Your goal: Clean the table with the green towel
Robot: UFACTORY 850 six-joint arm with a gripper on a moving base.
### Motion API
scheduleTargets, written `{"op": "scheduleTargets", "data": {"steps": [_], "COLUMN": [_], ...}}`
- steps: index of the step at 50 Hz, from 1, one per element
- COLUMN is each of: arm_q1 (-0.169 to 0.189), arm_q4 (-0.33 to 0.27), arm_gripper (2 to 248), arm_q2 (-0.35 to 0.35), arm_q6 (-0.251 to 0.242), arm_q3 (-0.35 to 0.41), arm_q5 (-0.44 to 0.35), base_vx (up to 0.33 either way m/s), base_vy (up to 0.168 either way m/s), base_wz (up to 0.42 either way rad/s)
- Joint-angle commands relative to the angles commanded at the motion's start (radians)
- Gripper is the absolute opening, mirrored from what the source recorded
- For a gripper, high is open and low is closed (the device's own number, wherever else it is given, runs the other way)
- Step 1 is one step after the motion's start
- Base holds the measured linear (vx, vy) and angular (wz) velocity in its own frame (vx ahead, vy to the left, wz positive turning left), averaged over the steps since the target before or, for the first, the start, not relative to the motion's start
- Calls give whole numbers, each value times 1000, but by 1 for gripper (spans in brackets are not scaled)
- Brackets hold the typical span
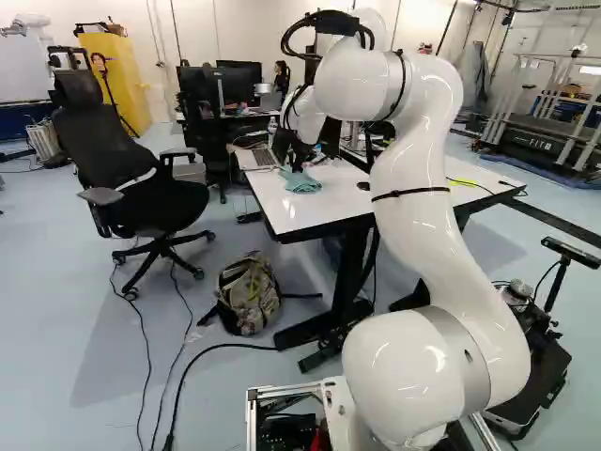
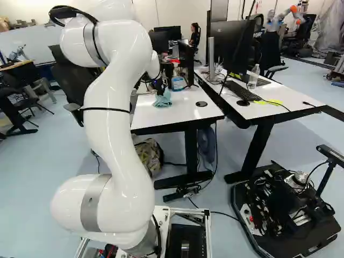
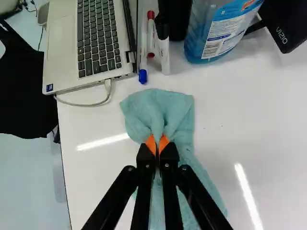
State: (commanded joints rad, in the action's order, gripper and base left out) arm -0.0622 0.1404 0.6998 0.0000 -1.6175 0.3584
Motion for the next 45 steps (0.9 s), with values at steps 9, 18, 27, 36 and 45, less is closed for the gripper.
{"op": "scheduleTargets", "data": {"steps": [9,18,27,36,45], "arm_q1": [0,-2,-8,-16,-28], "arm_q4": [0,0,0,0,0], "arm_gripper": [27,27,27,27,27], "arm_q2": [-13,-53,-107,-163,-220], "arm_q6": [0,0,0,0,0], "arm_q3": [8,43,95,147,198], "arm_q5": [0,0,0,0,0], "base_vx": [0,0,0,0,0], "base_vy": [0,0,0,0,0], "base_wz": [0,0,0,0,0]}}
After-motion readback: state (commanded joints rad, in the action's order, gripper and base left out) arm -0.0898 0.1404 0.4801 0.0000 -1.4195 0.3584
